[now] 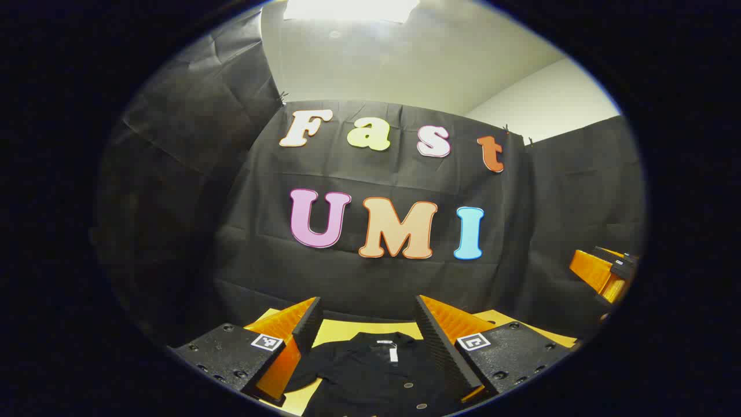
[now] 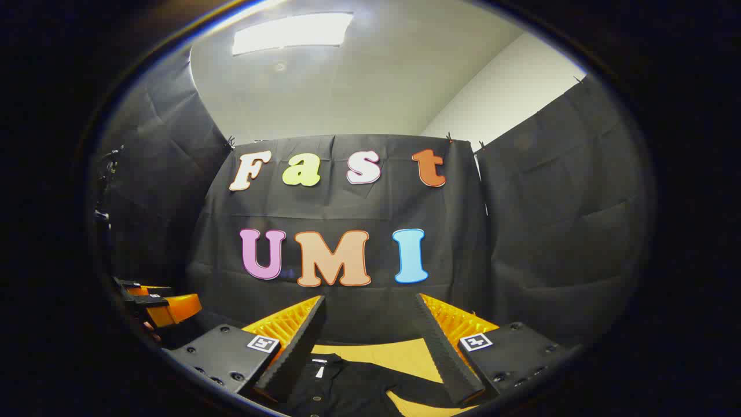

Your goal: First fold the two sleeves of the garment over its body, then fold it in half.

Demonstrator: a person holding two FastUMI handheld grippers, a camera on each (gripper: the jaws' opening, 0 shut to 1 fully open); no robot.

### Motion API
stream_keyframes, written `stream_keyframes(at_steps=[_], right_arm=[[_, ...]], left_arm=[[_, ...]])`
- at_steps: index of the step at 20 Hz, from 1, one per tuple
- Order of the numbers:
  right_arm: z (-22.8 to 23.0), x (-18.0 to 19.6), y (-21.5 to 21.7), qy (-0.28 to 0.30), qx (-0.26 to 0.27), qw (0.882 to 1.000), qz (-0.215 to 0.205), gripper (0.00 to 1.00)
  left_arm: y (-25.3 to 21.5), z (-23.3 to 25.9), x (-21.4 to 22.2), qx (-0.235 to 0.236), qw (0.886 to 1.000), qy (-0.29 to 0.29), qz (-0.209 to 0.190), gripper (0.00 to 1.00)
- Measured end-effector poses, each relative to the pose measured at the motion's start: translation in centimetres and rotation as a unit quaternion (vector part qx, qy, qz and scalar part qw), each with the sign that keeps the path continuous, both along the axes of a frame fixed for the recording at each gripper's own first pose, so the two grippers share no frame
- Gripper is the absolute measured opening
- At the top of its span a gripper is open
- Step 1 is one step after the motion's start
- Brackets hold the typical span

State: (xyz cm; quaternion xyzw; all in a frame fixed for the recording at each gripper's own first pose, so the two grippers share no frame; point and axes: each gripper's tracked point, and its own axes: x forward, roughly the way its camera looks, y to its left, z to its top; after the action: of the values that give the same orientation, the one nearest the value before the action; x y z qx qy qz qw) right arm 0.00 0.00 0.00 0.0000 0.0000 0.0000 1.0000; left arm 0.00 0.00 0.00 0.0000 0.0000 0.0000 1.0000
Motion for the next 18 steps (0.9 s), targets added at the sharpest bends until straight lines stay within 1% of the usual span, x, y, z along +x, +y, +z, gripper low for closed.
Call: stream_keyframes(at_steps=[3,5,7,9,10,11,16,18], right_arm=[[-0.4,1.1,0.0,-0.001,0.002,1.0,0.016,0.96],[-0.7,1.9,0.3,0.003,0.005,1.0,0.031,0.99],[-1.0,2.3,0.7,0.005,0.012,0.999,0.046,0.99],[-1.2,2.8,0.5,0.005,0.015,0.999,0.048,0.99],[-1.3,3.1,0.1,0.005,0.013,0.999,0.043,0.97],[-1.5,3.3,0.1,0.007,0.01,0.999,0.044,0.98],[-2.6,3.6,0.7,0.02,0.021,0.997,0.065,0.97],[-2.7,3.6,0.9,0.021,0.02,0.997,0.07,0.97]], left_arm=[[-0.9,0.7,0.3,0.009,1.0,-0.015,0.003,0.92],[-1.1,1.0,0.5,0.016,1.0,-0.02,0.008,0.92],[-1.0,1.0,0.6,0.025,0.999,-0.019,0.014,0.92],[-0.6,0.9,0.6,0.031,0.999,-0.018,0.024,0.92],[-0.4,0.9,0.5,0.034,0.999,-0.016,0.03,0.92],[-0.2,0.8,0.4,0.036,0.999,-0.015,0.034,0.92],[0.7,0.8,-0.2,0.052,0.997,-0.013,0.054,0.92],[0.9,0.7,-0.2,0.05,0.997,-0.011,0.058,0.92]])
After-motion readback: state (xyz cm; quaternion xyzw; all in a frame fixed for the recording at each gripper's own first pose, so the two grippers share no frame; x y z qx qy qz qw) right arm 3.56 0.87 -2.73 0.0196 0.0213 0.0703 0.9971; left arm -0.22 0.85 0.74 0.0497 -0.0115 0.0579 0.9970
